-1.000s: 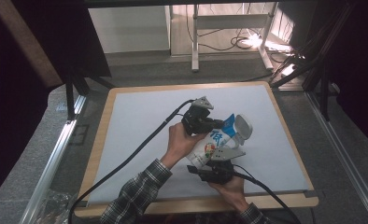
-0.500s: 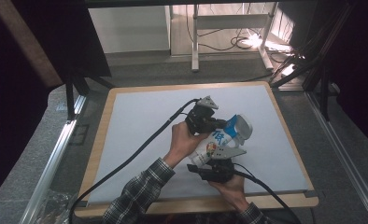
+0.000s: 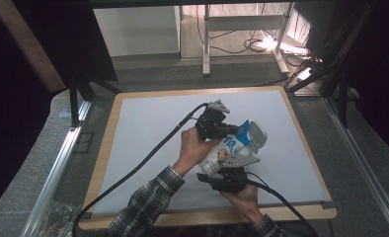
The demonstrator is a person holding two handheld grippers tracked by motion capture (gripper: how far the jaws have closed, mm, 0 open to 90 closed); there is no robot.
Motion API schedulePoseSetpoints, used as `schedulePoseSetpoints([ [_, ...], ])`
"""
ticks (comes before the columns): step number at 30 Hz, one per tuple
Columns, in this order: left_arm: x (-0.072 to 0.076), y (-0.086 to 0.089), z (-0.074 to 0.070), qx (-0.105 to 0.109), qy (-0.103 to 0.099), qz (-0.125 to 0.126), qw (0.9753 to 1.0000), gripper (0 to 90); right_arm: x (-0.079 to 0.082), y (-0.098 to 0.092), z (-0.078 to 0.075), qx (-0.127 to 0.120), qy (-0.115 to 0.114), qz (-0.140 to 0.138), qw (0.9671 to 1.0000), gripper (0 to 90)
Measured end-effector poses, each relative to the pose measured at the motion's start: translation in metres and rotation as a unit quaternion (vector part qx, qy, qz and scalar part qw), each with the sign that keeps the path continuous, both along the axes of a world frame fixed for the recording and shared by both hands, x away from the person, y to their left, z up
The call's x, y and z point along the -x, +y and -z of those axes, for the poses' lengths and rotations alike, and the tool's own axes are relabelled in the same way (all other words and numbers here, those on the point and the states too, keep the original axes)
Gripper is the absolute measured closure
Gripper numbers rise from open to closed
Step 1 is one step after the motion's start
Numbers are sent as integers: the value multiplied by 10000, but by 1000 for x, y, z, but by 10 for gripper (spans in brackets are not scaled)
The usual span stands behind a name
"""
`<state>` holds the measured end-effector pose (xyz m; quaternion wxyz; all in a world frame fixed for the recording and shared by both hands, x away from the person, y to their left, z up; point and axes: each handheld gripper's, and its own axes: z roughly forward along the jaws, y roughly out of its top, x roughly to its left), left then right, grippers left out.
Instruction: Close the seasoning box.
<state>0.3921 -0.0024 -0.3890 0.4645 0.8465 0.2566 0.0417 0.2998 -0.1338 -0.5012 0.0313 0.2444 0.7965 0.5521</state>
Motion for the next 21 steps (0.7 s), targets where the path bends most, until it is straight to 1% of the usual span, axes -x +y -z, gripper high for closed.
schedulePoseSetpoints([
  [7, -1, 1, -1, -22, 35, 5, 10000, 900, 0, 1, -1, 44, -65, -1, 10000, 623],
  [17, -3, 1, -1, -13, 88, -12, 10000, 900, 0, 3, -3, 96, -78, 14, 9999, 623],
  [19, -2, -1, -2, -96, 61, -9, 9999, 900, 0, 4, -4, 105, -71, 14, 9999, 624],
  [21, -1, -3, -3, -107, 49, -7, 9999, 900, 0, 4, -4, 104, -72, 22, 9999, 624],
])
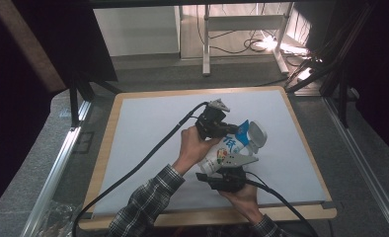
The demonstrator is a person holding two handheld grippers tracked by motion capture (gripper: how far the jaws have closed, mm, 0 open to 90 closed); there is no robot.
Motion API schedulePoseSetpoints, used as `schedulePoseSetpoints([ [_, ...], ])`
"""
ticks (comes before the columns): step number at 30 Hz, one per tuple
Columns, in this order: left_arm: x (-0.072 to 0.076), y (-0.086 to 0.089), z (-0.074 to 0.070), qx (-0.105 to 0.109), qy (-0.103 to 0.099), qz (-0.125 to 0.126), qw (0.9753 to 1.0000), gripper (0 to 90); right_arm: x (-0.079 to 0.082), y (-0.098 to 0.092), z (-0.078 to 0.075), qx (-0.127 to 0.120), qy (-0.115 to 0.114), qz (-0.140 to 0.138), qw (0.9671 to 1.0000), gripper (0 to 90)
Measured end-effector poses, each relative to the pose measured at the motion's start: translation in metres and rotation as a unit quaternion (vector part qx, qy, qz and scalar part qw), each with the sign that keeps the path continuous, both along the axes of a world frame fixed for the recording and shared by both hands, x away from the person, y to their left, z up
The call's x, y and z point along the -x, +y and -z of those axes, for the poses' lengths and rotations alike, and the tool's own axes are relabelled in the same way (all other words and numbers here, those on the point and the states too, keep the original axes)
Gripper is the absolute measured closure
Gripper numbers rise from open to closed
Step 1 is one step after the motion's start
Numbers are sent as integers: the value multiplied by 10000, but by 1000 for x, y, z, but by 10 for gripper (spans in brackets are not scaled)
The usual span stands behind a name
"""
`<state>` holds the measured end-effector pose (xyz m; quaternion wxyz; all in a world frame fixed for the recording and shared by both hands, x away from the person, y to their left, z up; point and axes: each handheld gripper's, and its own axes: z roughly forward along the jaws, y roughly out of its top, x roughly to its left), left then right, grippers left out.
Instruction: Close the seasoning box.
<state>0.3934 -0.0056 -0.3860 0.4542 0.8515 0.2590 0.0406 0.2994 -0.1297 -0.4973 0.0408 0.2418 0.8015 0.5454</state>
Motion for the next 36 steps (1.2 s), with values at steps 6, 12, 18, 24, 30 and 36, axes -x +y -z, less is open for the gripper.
schedulePoseSetpoints([
  [6, -3, -1, -1, -24, 35, 3, 10000, 900, -1, -1, -3, -8, 23, 17, 10000, 624],
  [12, -2, -4, -3, -91, 22, 11, 10000, 900, -1, 0, -4, 25, -22, 28, 10000, 625],
  [18, -2, -4, -3, -104, 26, -4, 9999, 900, -1, 0, -5, 16, -13, 26, 10000, 625],
  [24, -4, -3, -3, -134, 50, -8, 9999, 900, -1, 0, -6, 21, 7, 19, 10000, 625],
  [30, -4, -3, -4, -148, 93, -25, 9998, 900, -1, 1, -7, 12, 14, 9, 10000, 625],
  [36, -5, -2, -4, -169, 136, -26, 9998, 900, -1, 1, -7, 5, 10, -1, 10000, 625],
])
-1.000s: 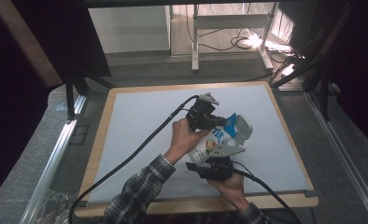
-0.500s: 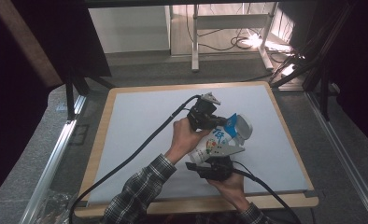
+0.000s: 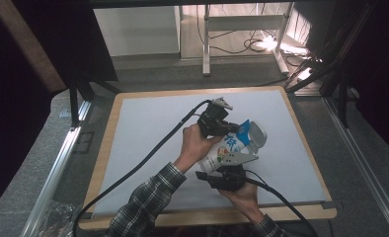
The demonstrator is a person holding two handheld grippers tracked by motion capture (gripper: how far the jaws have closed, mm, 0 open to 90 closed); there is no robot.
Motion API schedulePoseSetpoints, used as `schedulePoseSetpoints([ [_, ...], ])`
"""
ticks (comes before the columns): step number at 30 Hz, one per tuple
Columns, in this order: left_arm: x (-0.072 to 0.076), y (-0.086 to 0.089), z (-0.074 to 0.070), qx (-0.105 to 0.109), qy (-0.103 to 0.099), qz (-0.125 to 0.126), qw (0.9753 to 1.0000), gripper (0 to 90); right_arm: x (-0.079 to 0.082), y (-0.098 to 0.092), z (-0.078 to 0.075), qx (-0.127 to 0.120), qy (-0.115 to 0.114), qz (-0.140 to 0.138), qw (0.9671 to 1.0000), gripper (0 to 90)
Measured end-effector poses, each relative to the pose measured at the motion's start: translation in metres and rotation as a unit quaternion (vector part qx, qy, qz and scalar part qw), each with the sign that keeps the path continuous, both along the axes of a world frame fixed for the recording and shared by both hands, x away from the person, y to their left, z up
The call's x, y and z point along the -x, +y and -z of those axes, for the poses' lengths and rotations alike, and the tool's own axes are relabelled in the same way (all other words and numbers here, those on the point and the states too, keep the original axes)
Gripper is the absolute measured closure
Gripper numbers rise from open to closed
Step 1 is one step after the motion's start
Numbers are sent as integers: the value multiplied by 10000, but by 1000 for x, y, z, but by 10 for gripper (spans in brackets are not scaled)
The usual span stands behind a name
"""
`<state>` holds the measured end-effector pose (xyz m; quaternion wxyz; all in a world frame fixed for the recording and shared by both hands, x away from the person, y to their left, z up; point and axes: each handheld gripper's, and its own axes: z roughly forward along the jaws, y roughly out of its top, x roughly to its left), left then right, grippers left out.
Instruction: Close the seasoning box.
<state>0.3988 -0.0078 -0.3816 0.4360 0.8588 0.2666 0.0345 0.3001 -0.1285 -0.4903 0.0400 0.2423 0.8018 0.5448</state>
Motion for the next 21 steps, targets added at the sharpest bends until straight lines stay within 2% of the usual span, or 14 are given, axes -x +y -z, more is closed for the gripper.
schedulePoseSetpoints([
  [19, -2, 0, 0, -46, 51, -25, 10000, 900, 0, 2, -3, 24, -3, -29, 10000, 625],
  [21, -2, -3, -2, -130, 17, -21, 9999, 900, 0, 2, -3, 28, -4, -29, 10000, 625],
])
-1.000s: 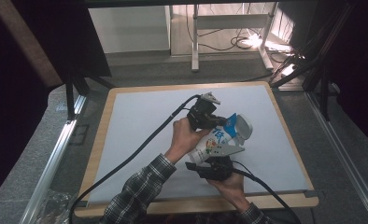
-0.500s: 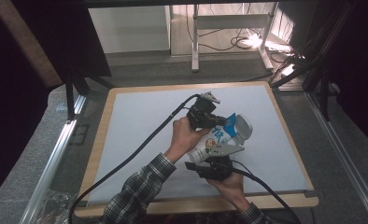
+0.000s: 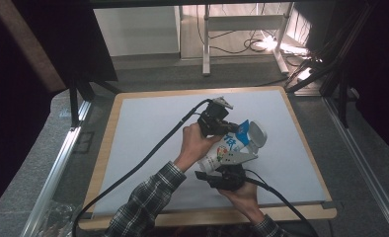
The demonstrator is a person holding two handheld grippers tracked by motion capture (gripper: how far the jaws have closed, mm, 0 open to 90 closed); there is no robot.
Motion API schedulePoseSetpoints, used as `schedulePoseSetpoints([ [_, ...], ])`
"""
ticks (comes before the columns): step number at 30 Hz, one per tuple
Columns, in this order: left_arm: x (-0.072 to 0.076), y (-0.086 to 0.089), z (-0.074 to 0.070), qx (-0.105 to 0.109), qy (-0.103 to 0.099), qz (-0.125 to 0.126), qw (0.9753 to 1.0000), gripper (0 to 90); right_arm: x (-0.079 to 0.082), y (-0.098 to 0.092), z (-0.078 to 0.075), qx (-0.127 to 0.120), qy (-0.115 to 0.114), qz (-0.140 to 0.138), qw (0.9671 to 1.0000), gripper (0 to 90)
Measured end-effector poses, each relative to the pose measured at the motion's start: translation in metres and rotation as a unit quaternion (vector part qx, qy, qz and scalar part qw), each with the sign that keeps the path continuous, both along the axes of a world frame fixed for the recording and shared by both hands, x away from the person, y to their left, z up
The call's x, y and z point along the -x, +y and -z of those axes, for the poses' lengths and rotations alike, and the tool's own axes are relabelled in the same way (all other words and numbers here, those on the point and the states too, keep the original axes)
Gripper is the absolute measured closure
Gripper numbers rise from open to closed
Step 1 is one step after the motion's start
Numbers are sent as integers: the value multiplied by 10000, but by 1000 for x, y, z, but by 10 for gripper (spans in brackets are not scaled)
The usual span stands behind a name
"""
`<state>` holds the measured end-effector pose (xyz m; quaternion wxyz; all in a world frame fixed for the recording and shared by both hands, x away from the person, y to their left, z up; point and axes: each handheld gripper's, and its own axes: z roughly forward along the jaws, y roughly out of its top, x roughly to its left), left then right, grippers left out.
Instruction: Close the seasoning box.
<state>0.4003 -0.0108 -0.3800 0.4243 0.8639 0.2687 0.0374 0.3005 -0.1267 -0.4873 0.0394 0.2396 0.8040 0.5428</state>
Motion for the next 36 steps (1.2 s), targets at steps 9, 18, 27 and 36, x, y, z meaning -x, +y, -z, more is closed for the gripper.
schedulePoseSetpoints([
  [9, 0, -6, -3, -107, -14, 14, 9999, 900, 0, -2, -2, -27, 22, 13, 10000, 625],
  [18, 0, -5, -4, -128, 21, -2, 9999, 900, 0, -1, -3, -45, -4, 2, 10000, 625],
  [27, -1, -5, -5, -158, 55, 14, 9999, 900, 0, 0, -4, -52, -5, -9, 10000, 625],
  [36, -1, -5, -5, -160, 92, 2, 9998, 900, 1, 0, -4, -63, 20, -22, 10000, 625],
])
